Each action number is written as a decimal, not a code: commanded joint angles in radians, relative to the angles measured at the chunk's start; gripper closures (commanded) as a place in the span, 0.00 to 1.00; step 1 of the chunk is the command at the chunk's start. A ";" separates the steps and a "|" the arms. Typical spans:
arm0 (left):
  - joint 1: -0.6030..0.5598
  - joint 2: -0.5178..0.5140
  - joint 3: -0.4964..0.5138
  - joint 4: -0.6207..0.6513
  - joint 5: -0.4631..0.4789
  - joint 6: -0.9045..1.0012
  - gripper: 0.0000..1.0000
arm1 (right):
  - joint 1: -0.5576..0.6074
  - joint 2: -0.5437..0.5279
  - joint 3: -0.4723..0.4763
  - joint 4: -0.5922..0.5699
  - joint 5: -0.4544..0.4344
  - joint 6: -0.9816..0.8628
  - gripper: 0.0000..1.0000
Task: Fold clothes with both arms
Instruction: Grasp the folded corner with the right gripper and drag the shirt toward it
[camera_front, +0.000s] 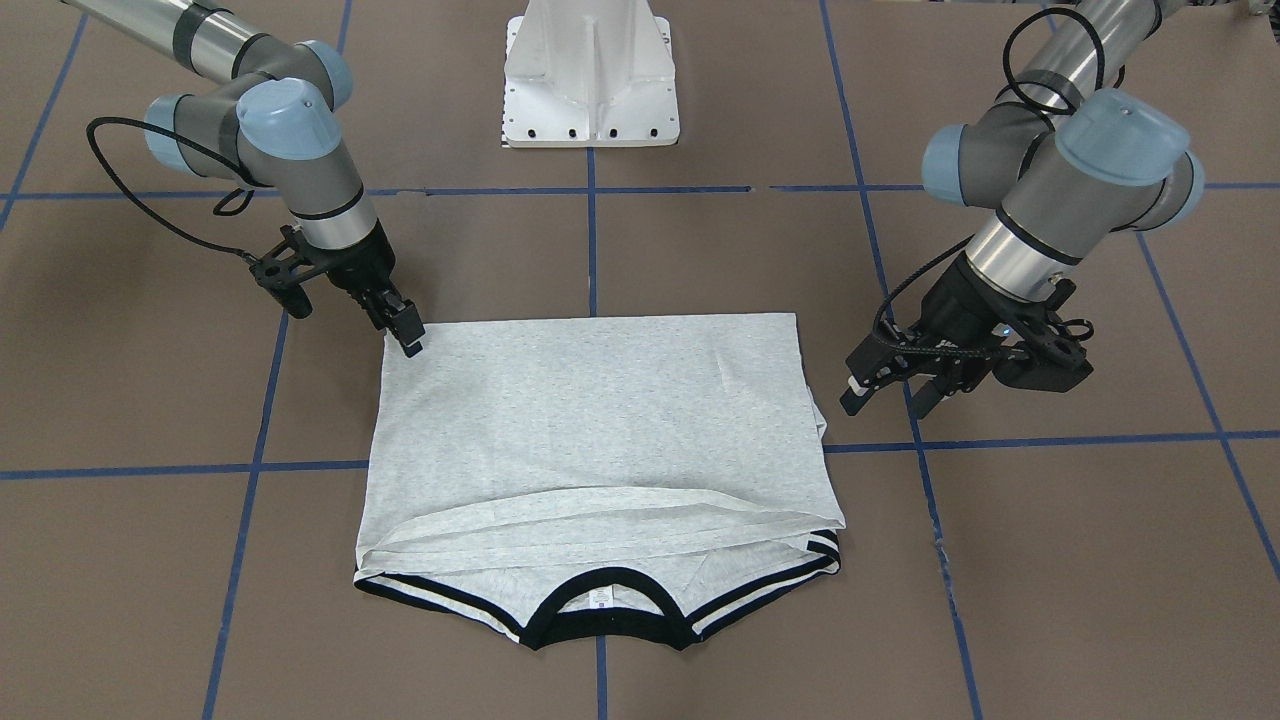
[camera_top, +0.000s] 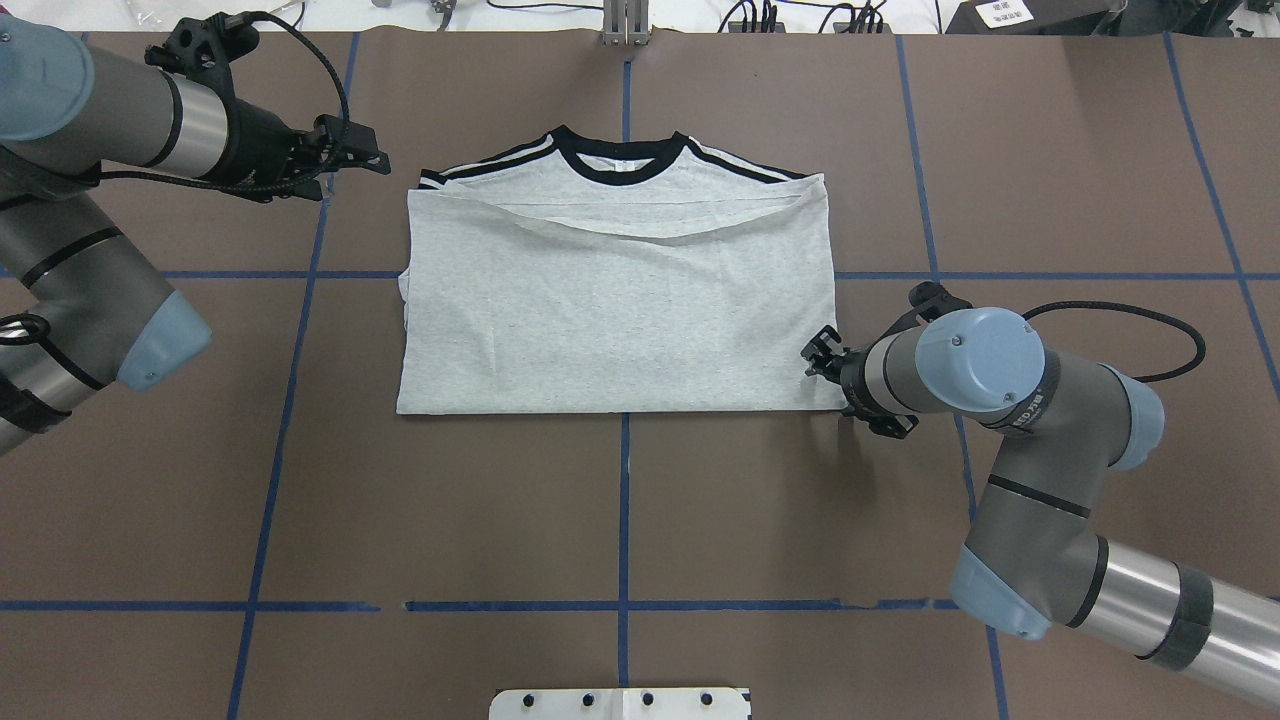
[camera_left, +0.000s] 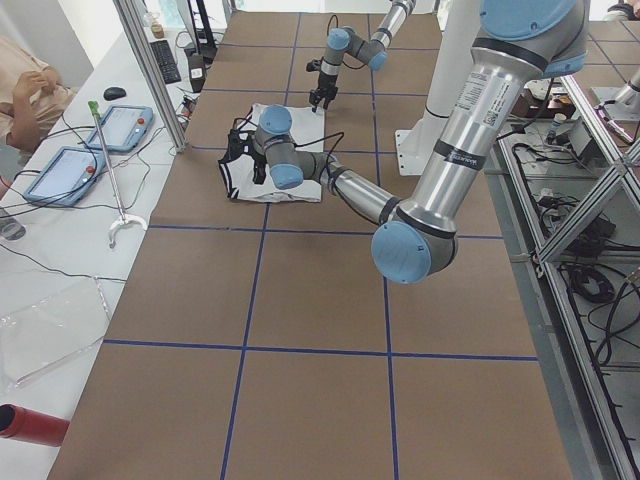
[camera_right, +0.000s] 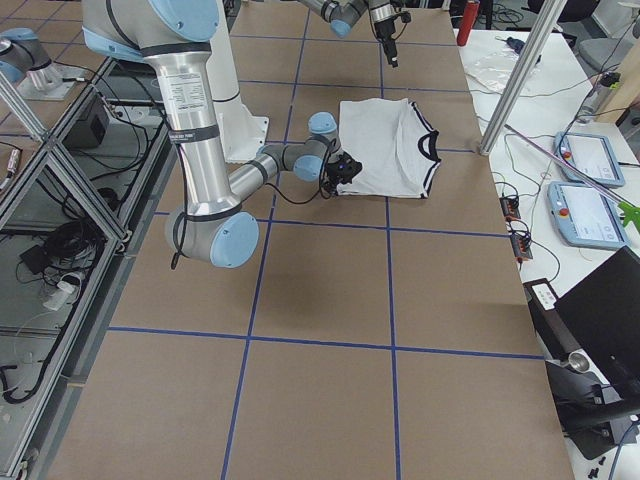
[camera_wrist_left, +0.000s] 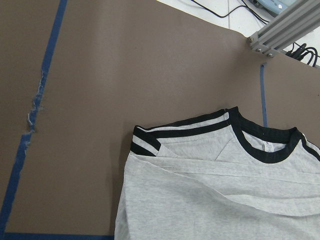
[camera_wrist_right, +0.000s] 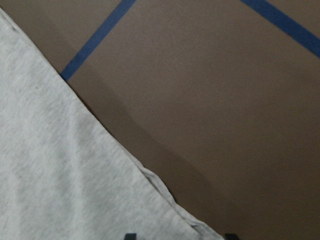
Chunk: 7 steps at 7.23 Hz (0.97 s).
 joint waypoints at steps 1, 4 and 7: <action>-0.005 0.005 -0.001 0.000 0.002 0.000 0.00 | -0.004 0.000 0.003 0.000 0.005 0.016 1.00; -0.003 0.009 0.010 -0.001 0.002 -0.003 0.00 | 0.001 -0.034 0.049 -0.002 0.033 0.010 1.00; -0.003 0.000 -0.019 -0.004 0.005 -0.031 0.00 | 0.004 -0.114 0.201 -0.040 0.057 0.011 1.00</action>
